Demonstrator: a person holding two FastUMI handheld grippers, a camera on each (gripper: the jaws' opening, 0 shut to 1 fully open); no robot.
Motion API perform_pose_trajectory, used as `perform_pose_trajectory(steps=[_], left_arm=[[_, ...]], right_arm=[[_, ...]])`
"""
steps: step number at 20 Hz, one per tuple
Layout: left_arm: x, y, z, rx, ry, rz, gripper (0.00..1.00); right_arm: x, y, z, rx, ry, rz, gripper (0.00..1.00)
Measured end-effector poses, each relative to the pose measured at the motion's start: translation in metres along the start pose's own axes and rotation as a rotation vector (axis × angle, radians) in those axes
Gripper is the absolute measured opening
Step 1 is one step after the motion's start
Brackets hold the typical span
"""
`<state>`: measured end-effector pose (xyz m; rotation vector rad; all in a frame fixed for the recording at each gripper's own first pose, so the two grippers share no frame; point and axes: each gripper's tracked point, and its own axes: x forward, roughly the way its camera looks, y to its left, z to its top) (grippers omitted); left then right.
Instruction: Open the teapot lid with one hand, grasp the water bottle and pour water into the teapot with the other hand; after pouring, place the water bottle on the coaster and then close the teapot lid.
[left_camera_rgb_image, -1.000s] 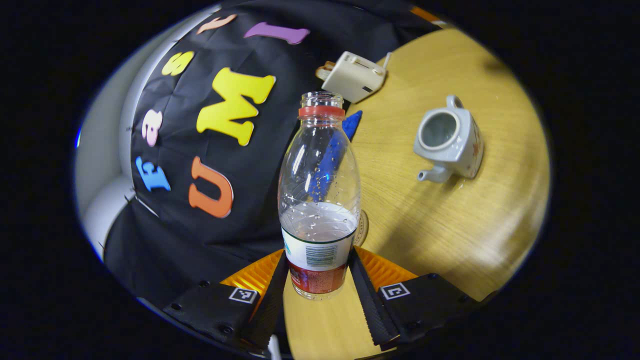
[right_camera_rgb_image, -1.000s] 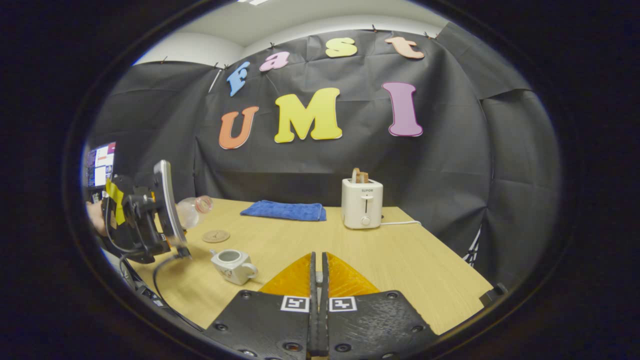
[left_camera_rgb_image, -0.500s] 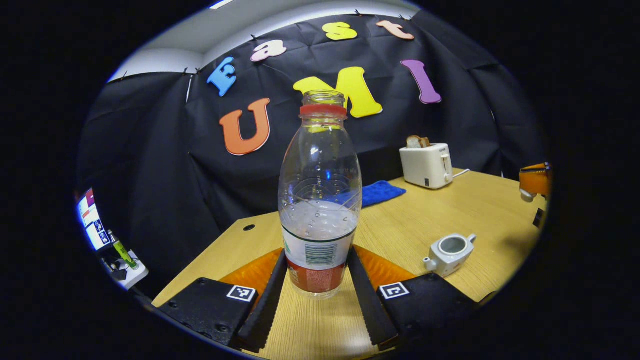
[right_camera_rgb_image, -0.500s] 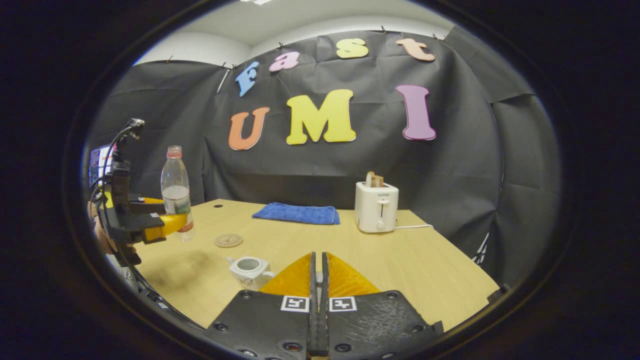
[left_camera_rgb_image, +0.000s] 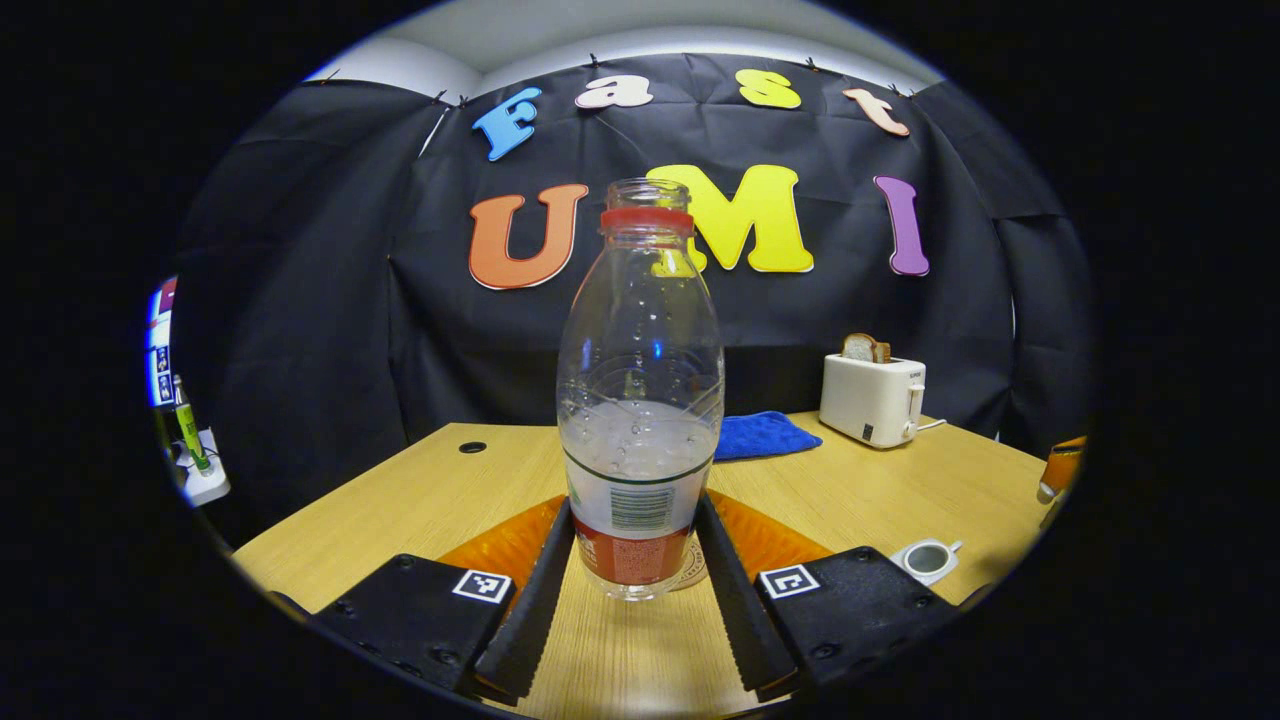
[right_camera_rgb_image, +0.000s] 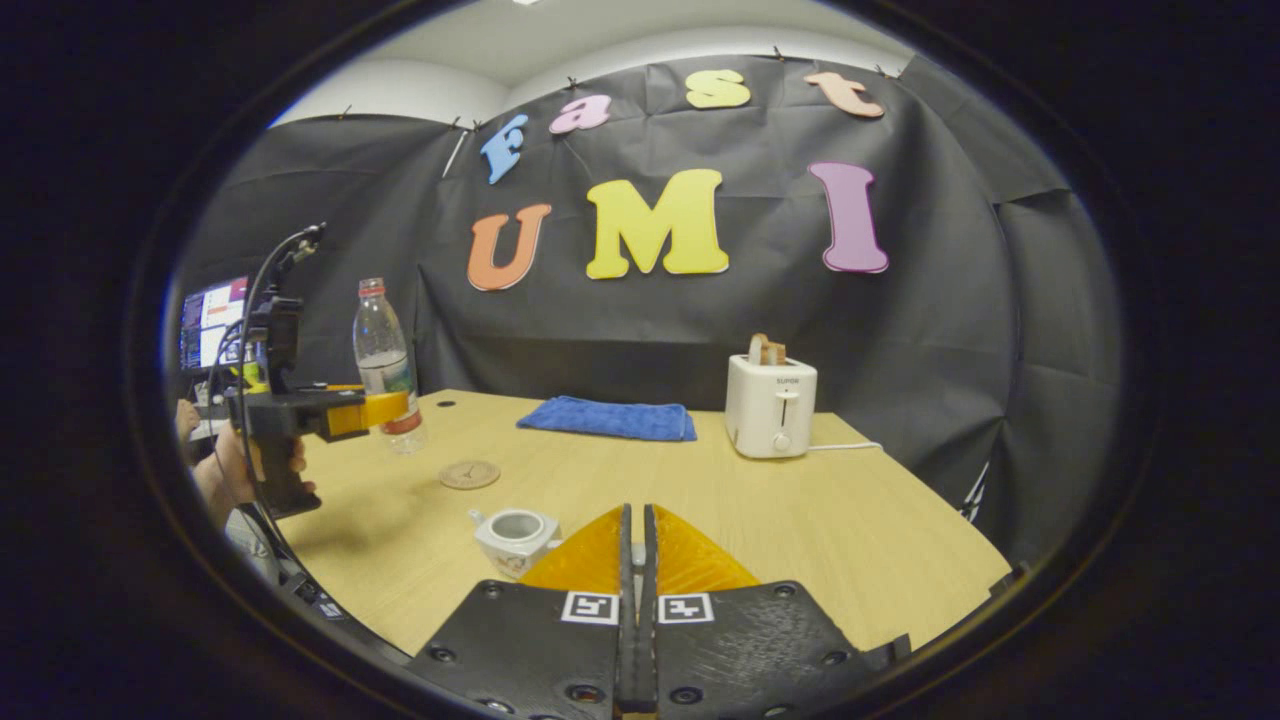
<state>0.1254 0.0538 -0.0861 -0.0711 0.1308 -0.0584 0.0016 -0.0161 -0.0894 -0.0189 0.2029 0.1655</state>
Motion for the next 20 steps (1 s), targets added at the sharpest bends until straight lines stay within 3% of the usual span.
perform_pose_trajectory(steps=[5, 10, 20], left_arm=[[0.037, -0.005, 0.005, 0.009, -0.047, -0.041, 0.76], [0.070, -0.017, -0.030, -0.004, 0.050, -0.080, 0.77], [0.084, -0.017, -0.062, -0.015, 0.133, -0.062, 0.79]], right_arm=[[0.003, -0.009, -0.006, 0.005, 0.015, -0.017, 0.00], [0.004, -0.027, -0.011, 0.016, 0.026, -0.050, 0.00], [0.012, -0.036, -0.020, 0.040, 0.049, -0.054, 0.00]])
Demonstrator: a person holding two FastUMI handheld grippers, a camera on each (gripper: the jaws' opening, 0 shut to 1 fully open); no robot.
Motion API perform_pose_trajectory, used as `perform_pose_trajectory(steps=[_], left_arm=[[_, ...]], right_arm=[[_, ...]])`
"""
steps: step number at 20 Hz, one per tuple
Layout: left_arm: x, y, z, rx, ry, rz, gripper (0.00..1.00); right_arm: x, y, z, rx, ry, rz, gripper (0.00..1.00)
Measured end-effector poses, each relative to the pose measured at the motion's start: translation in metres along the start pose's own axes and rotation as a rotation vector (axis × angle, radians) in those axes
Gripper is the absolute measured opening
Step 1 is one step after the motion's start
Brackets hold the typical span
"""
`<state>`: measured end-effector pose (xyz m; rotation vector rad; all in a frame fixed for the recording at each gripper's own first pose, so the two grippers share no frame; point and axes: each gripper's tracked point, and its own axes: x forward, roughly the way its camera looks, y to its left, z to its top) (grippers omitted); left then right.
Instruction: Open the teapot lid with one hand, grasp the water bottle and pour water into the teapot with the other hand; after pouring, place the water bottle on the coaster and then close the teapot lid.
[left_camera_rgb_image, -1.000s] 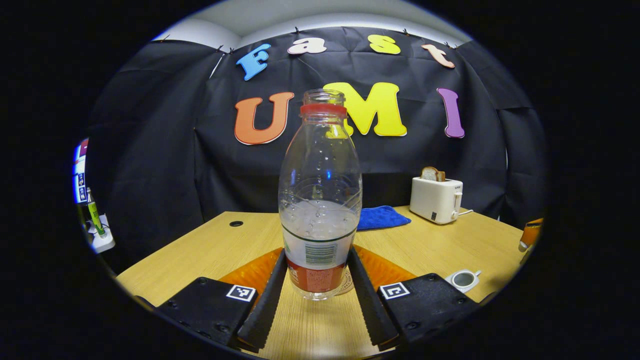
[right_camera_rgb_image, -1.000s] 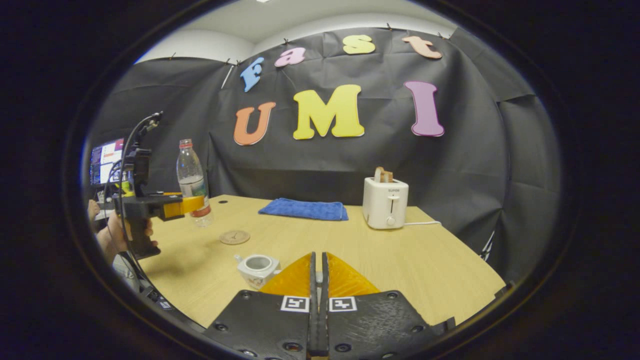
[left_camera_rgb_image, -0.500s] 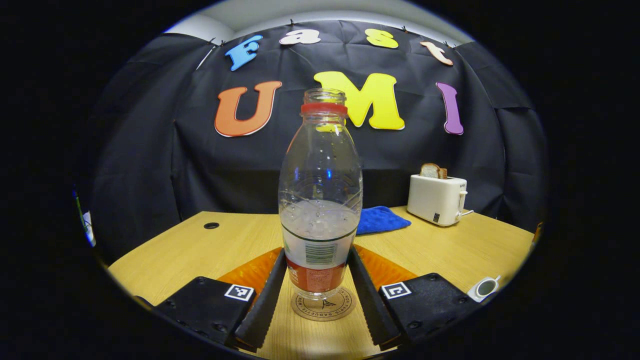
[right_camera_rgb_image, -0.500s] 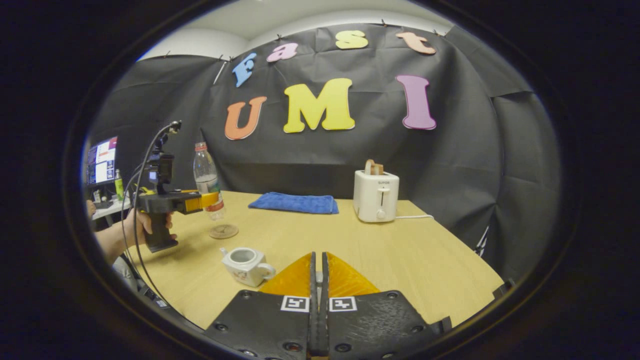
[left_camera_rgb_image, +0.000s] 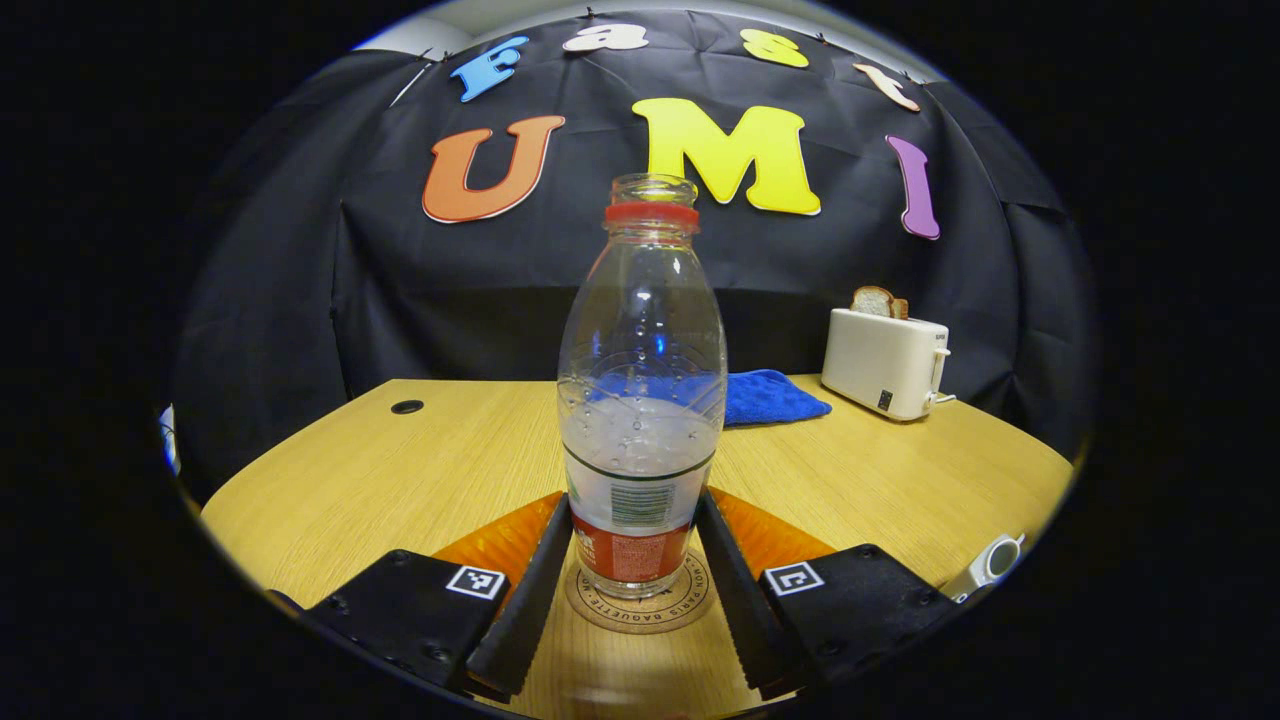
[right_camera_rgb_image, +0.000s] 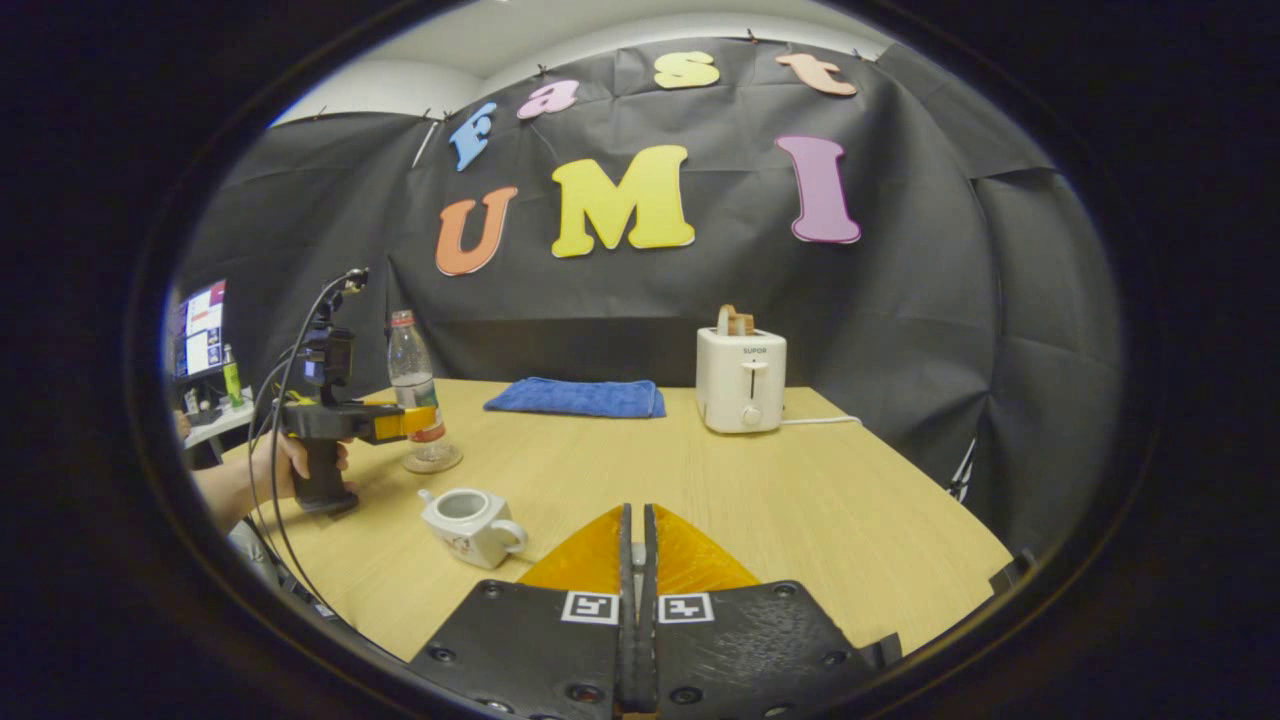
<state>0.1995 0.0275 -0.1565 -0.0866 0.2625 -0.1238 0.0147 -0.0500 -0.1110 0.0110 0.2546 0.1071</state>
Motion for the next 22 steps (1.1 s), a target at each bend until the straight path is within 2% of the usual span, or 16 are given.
perform_pose_trajectory(steps=[6, 10, 14, 17, 22], left_arm=[[0.001, -0.002, 0.001, 0.007, 0.001, -0.008, 0.81], [0.001, -0.002, 0.000, 0.009, 0.007, -0.011, 0.93], [-0.002, -0.001, 0.001, 0.005, 0.004, -0.011, 0.99], [-0.012, -0.001, 0.001, -0.016, 0.005, -0.011, 0.99], [-0.049, 0.015, -0.005, -0.020, 0.012, 0.041, 1.00]], right_arm=[[0.001, -0.001, 0.000, 0.004, 0.004, -0.001, 0.00], [0.000, 0.001, -0.001, 0.000, 0.004, 0.001, 0.00], [-0.001, 0.001, 0.000, 0.002, 0.000, 0.000, 0.00], [-0.001, 0.007, 0.002, -0.001, -0.005, 0.009, 0.00], [0.004, 0.033, 0.014, -0.014, -0.026, 0.054, 0.00]])
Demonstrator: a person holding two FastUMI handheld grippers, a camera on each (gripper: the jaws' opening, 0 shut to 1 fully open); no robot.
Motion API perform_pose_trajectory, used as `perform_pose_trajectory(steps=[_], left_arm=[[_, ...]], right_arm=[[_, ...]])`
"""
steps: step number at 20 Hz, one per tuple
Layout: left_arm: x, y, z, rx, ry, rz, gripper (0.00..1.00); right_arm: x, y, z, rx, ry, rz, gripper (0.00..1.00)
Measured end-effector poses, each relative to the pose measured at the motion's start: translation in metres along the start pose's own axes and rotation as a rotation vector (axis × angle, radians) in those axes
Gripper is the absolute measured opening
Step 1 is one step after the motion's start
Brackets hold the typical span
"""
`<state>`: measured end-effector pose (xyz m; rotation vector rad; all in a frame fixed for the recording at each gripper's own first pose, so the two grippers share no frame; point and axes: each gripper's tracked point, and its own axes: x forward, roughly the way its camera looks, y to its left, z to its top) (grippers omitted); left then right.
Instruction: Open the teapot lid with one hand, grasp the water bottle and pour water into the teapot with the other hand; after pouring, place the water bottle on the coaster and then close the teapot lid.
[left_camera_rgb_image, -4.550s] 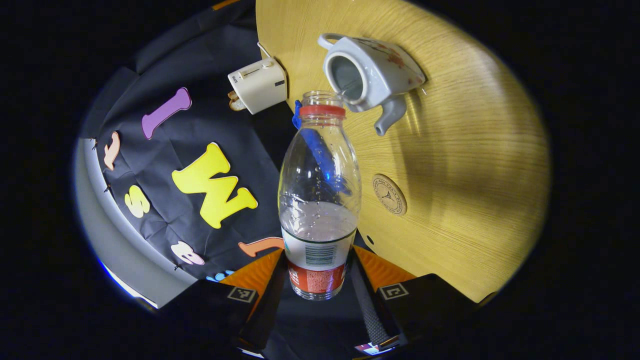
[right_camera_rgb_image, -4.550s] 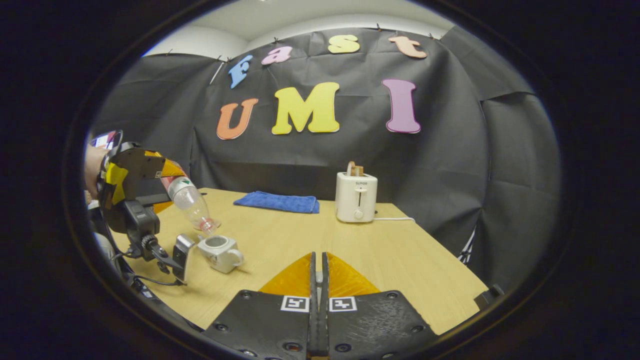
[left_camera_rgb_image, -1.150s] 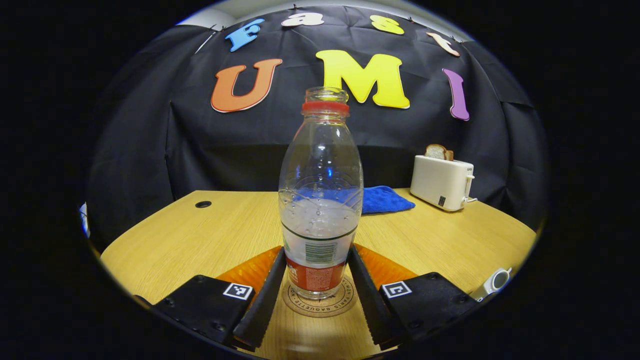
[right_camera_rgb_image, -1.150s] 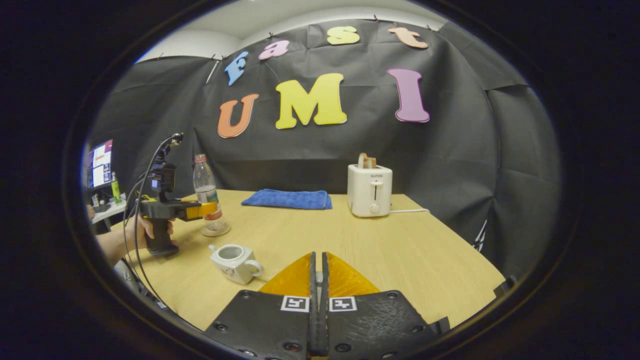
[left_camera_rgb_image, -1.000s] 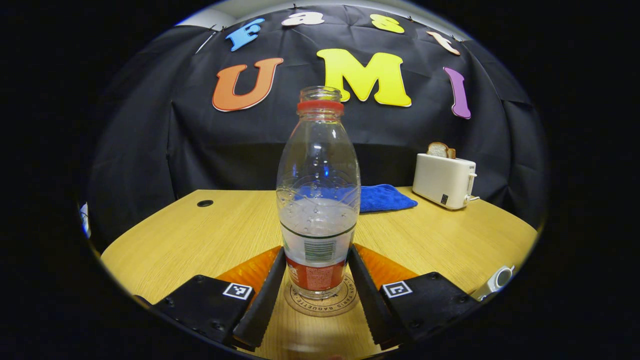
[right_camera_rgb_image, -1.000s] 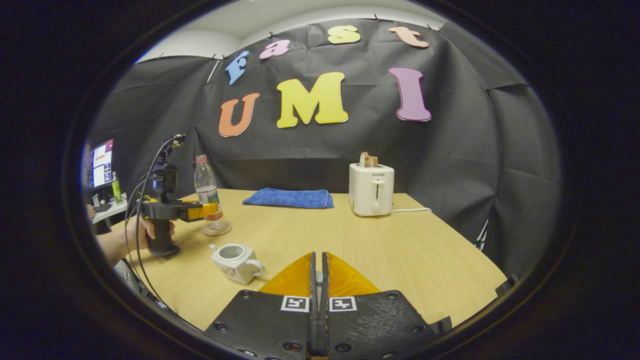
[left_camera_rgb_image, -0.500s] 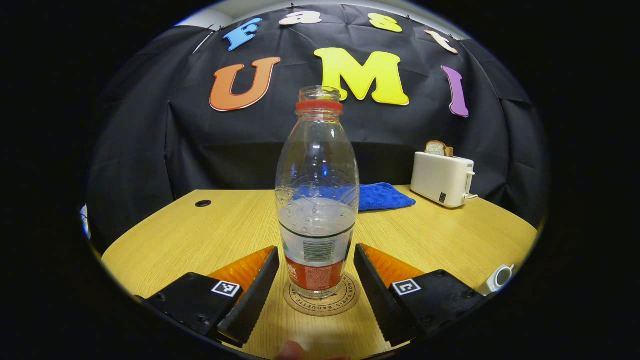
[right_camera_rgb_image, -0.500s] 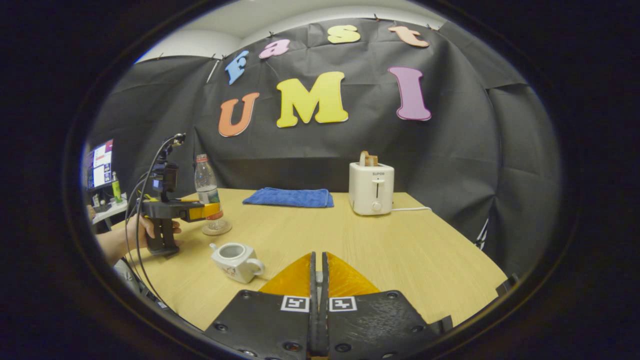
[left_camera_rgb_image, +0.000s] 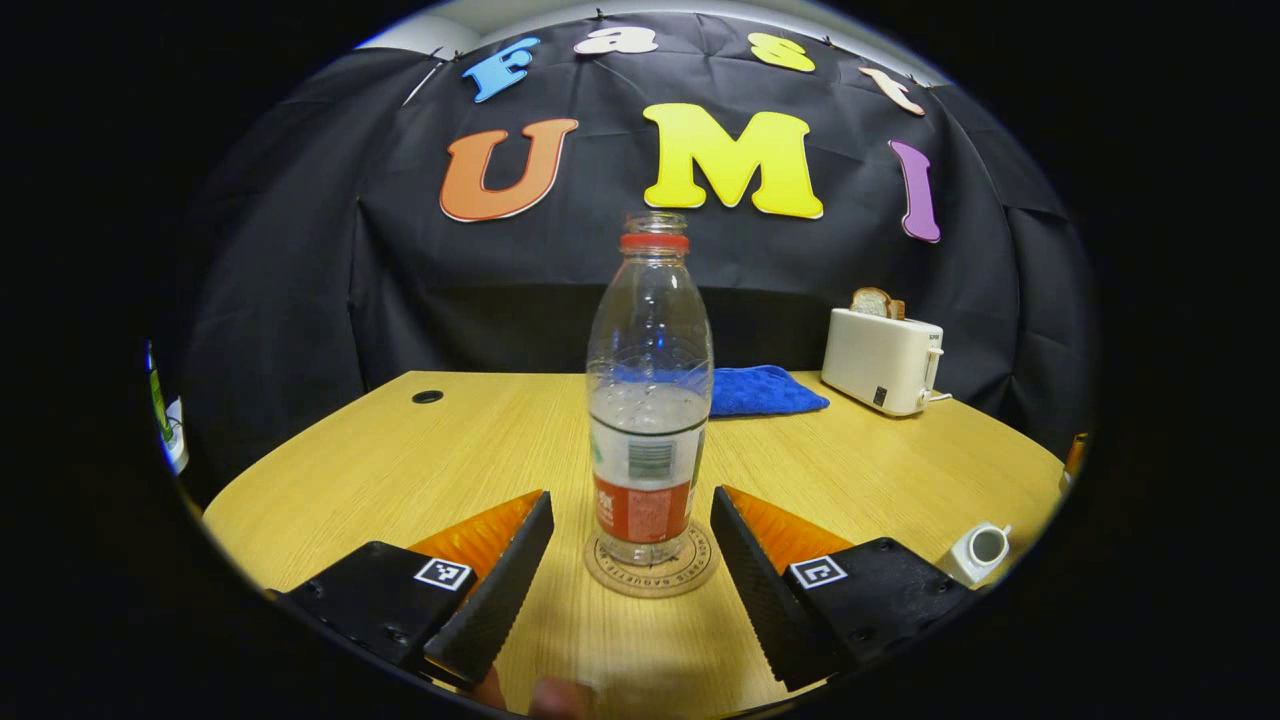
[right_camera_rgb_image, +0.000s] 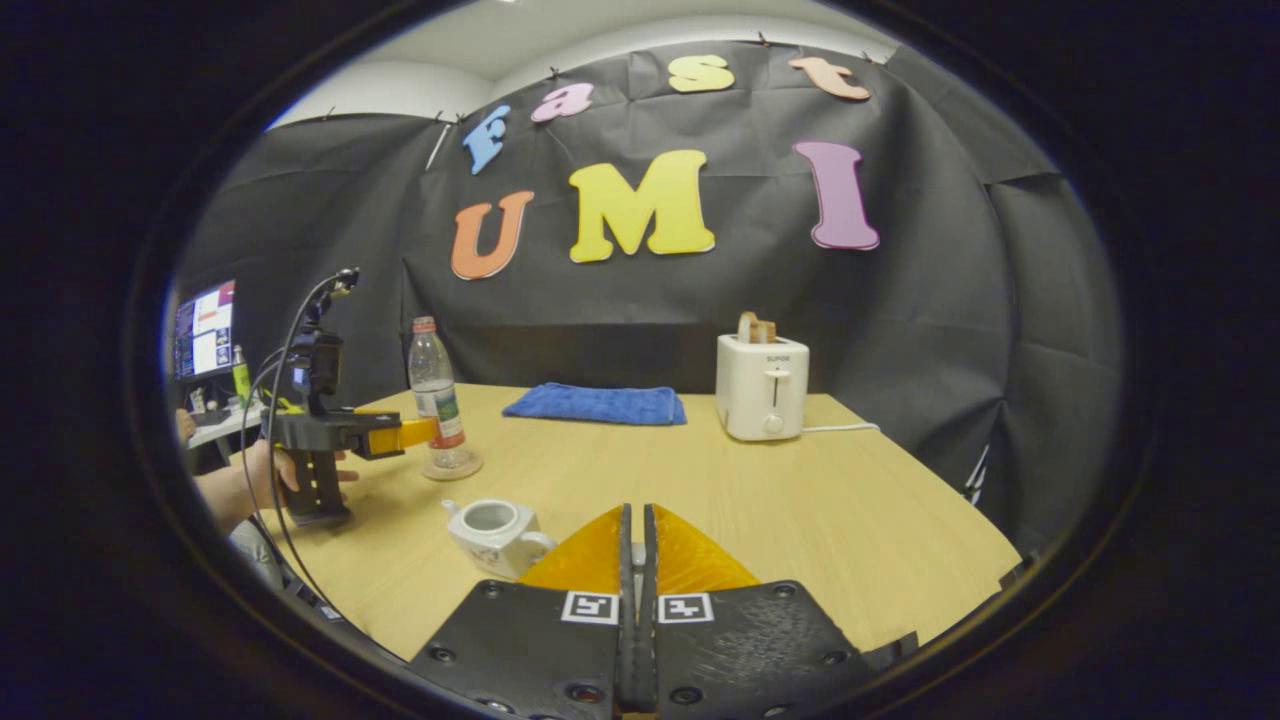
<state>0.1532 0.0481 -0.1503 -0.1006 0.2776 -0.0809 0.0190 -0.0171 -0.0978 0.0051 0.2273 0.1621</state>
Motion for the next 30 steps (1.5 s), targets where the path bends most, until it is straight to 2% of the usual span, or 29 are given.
perform_pose_trajectory(steps=[3, 7, 10, 13, 19, 30], left_arm=[[-0.036, 0.015, 0.005, -0.020, -0.030, 0.029, 0.99], [-0.083, 0.043, 0.021, -0.019, -0.116, 0.106, 0.99], [-0.109, 0.061, 0.026, -0.021, -0.149, 0.169, 0.99], [-0.133, 0.073, 0.025, -0.044, -0.162, 0.199, 0.99], [-0.162, 0.088, 0.028, -0.022, -0.190, 0.251, 0.99], [-0.170, 0.089, 0.029, 0.009, -0.196, 0.269, 0.98]], right_arm=[[0.012, 0.026, 0.014, -0.011, -0.026, 0.056, 0.00], [0.027, 0.061, 0.027, -0.023, -0.047, 0.132, 0.00], [0.041, 0.081, 0.025, -0.028, -0.040, 0.182, 0.00], [0.056, 0.095, 0.021, -0.047, -0.027, 0.211, 0.00], [0.072, 0.110, 0.013, -0.082, -0.029, 0.236, 0.00], [0.082, 0.112, -0.009, -0.105, -0.016, 0.250, 0.00]])
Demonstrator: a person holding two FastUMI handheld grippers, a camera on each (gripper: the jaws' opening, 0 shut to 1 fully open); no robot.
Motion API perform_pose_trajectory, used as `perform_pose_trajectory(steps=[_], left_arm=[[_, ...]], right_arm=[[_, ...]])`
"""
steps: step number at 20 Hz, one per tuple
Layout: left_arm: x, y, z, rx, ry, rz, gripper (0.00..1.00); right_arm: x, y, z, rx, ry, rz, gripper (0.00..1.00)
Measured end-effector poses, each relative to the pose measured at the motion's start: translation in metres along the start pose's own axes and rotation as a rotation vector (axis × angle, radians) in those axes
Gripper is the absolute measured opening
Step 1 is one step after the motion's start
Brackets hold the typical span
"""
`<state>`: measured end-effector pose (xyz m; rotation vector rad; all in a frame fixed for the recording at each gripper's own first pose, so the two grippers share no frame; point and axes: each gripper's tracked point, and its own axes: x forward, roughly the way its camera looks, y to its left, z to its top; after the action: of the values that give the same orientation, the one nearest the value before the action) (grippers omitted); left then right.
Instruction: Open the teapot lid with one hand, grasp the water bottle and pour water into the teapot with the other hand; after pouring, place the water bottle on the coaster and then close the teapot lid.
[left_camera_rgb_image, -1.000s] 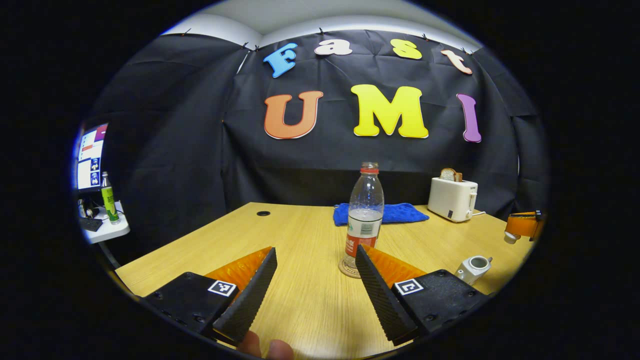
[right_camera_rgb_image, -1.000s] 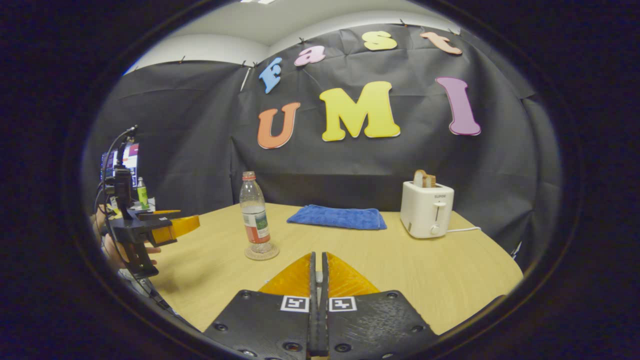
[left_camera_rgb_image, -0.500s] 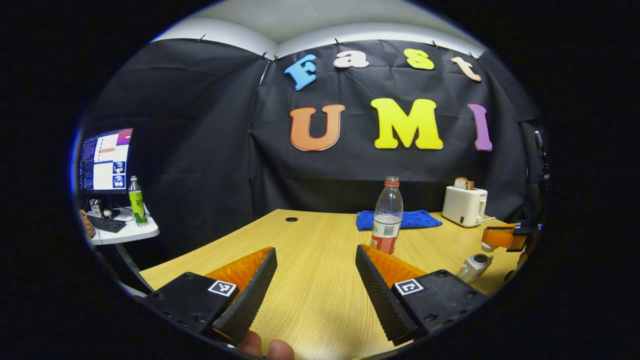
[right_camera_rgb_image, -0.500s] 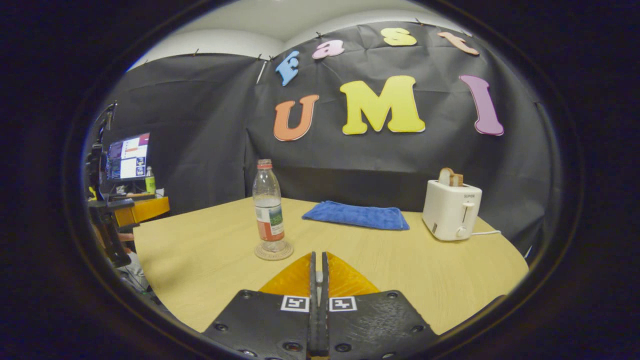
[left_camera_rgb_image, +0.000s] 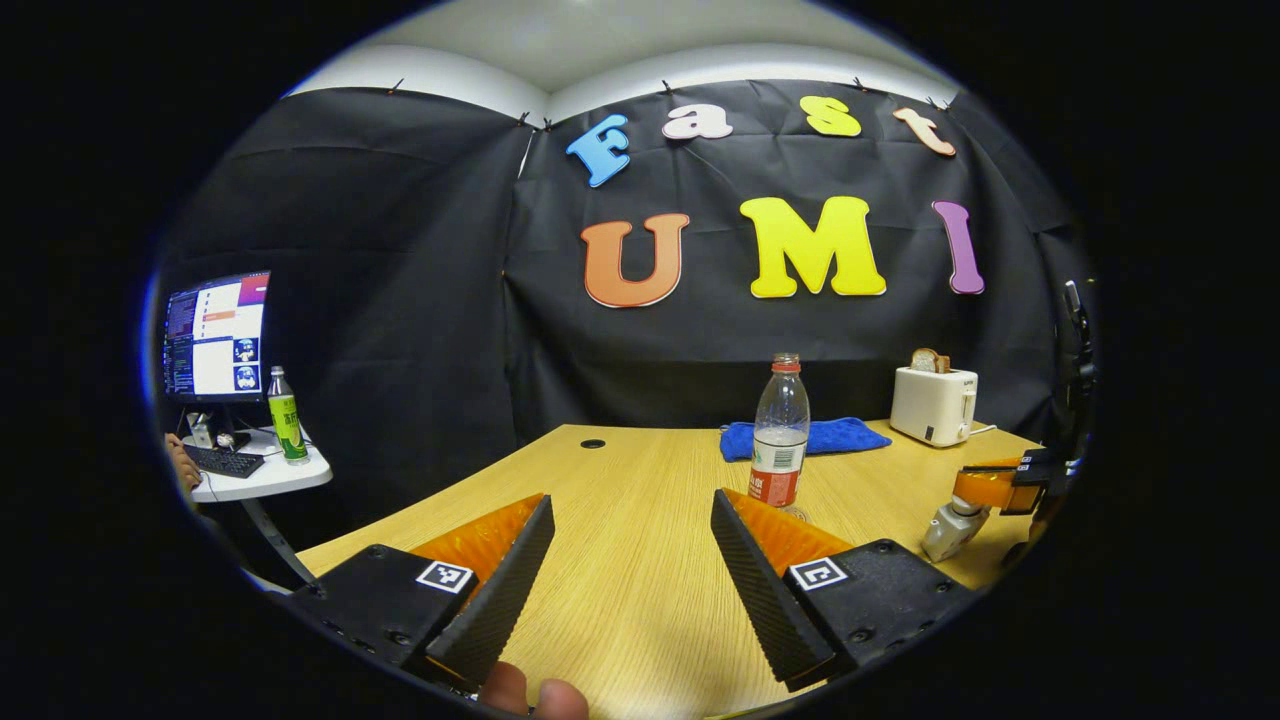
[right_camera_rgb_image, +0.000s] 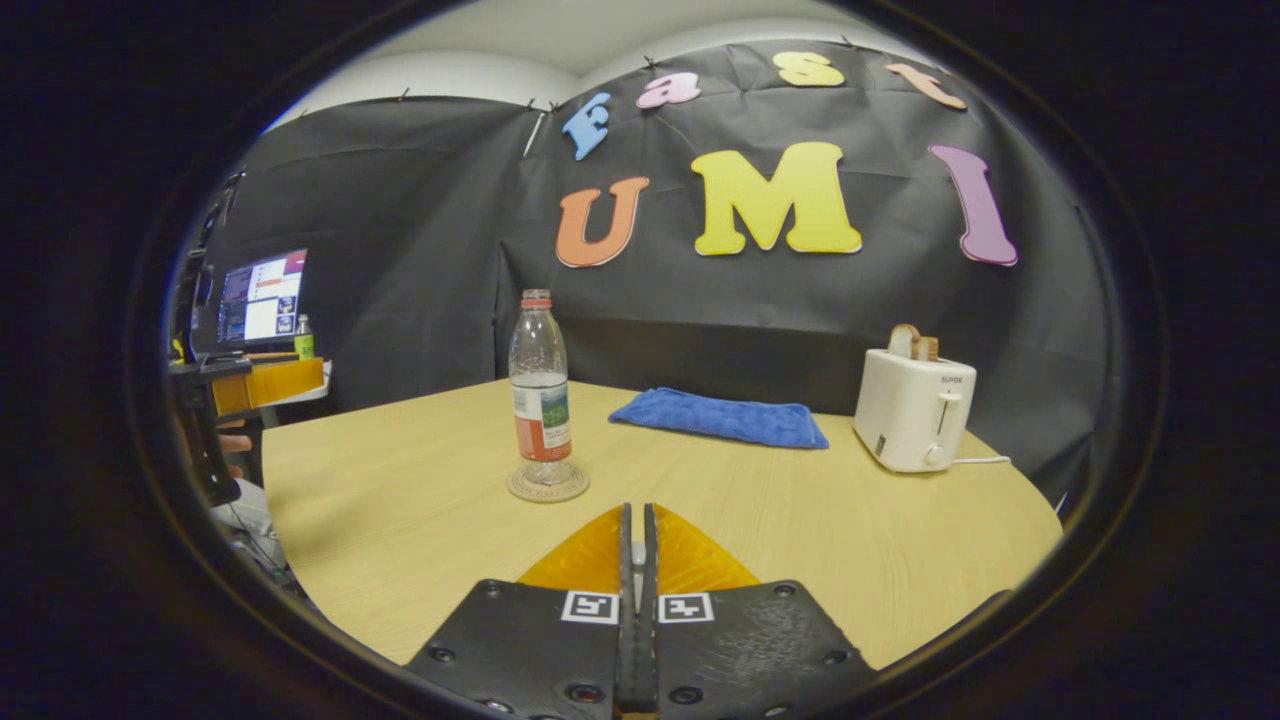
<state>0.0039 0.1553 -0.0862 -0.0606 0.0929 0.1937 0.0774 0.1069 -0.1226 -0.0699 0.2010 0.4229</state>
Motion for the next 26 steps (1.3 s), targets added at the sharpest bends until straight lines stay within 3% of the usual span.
perform_pose_trajectory(steps=[13, 15, 17, 20, 22, 26], left_arm=[[-0.005, -0.020, 0.012, 0.013, -0.025, -0.027, 0.98], [-0.008, -0.027, 0.017, 0.011, -0.039, -0.033, 0.99], [-0.010, -0.040, 0.023, 0.009, -0.051, -0.059, 0.98], [-0.014, -0.061, 0.037, -0.009, -0.094, -0.084, 0.98], [-0.015, -0.078, 0.041, -0.025, -0.114, -0.090, 0.98], [-0.018, -0.101, 0.042, -0.038, -0.097, -0.073, 0.98]], right_arm=[[0.000, -0.001, -0.013, 0.030, 0.008, -0.022, 0.01], [-0.002, -0.003, -0.013, 0.045, 0.008, -0.035, 0.05], [-0.006, -0.008, -0.003, 0.066, -0.026, -0.057, 0.19], [-0.016, -0.022, 0.018, 0.098, -0.087, -0.115, 0.74], [-0.026, -0.035, 0.029, 0.112, -0.112, -0.171, 0.98], [-0.065, -0.058, 0.045, 0.074, -0.151, -0.271, 0.97]])
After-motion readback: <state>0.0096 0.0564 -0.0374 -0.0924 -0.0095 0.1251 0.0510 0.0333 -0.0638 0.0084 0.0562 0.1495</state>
